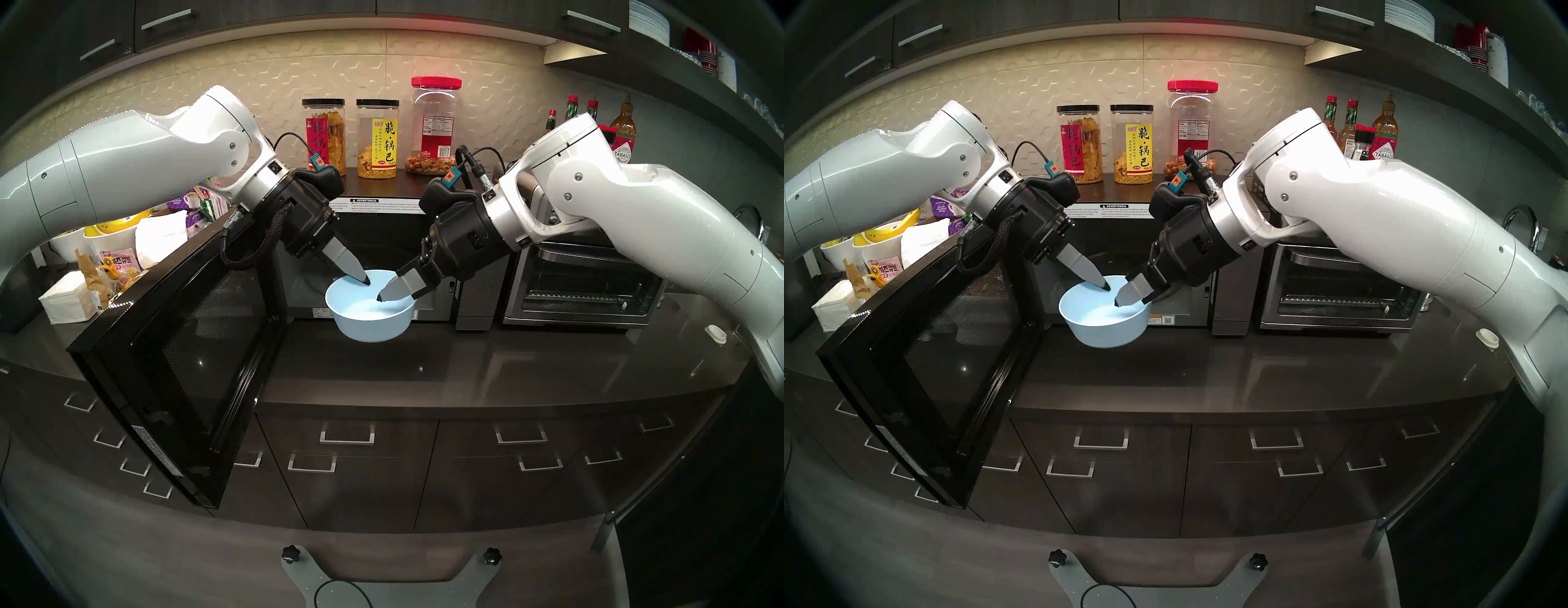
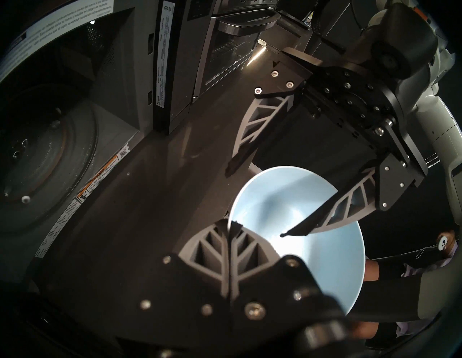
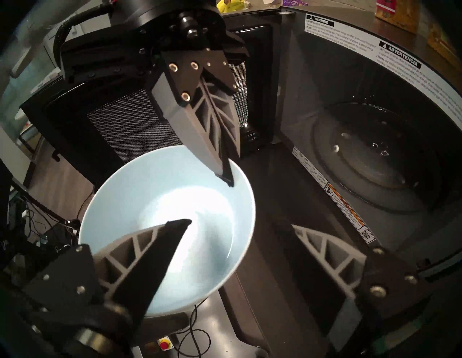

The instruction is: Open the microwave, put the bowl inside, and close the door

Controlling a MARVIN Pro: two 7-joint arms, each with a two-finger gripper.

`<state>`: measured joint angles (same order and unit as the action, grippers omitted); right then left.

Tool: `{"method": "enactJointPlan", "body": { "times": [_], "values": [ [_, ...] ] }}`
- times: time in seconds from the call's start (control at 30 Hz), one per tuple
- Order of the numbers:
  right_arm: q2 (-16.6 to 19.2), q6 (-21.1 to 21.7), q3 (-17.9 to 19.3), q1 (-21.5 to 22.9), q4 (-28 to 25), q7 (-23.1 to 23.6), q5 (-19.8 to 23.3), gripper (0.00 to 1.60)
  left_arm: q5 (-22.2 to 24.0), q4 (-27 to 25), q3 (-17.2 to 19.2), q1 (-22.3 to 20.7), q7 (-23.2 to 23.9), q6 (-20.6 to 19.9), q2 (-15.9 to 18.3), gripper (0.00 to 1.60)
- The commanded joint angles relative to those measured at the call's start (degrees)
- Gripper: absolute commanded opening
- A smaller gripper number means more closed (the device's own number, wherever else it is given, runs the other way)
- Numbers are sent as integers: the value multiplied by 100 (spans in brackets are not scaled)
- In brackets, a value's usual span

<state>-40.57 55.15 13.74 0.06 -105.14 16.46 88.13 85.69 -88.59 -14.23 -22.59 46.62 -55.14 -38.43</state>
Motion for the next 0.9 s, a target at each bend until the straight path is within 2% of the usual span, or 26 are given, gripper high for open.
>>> {"method": "enactJointPlan", "body": {
  "times": [0.0,0.13,0.27,0.33,0.37,0.4,0.43,0.5,0.53,0.57,0.63,0.87],
  "values": [
    [14,-15,50,138,17,2,-16,80,12,4,71,-124,-6,14,2,0],
    [18,-15,39,147,25,21,-21,70,25,15,69,-127,-15,14,-11,0],
    [15,-15,16,149,41,47,-42,53,39,24,67,-133,-28,14,-22,0],
    [16,-15,9,153,41,55,-48,41,44,29,66,-134,-28,14,-24,0],
    [17,-15,7,154,41,58,-50,18,46,32,65,-135,-28,14,-24,0],
    [19,-15,4,156,40,61,-54,6,52,35,65,-134,-30,14,-24,0],
    [21,-15,1,157,40,64,-57,0,56,39,64,-134,-30,14,-25,0],
    [22,-15,-7,156,45,72,-70,0,74,48,63,-130,-29,14,-22,0],
    [25,-15,-9,153,44,70,-72,0,80,52,62,-127,-25,14,-20,13],
    [28,-15,-10,151,42,70,-73,0,84,54,62,-126,-24,14,-18,75],
    [30,-15,-22,141,60,85,-95,0,91,57,61,-125,-20,14,-15,160],
    [52,-15,-46,139,80,99,-127,0,120,63,69,-123,-42,14,-17,160]
  ]
}}
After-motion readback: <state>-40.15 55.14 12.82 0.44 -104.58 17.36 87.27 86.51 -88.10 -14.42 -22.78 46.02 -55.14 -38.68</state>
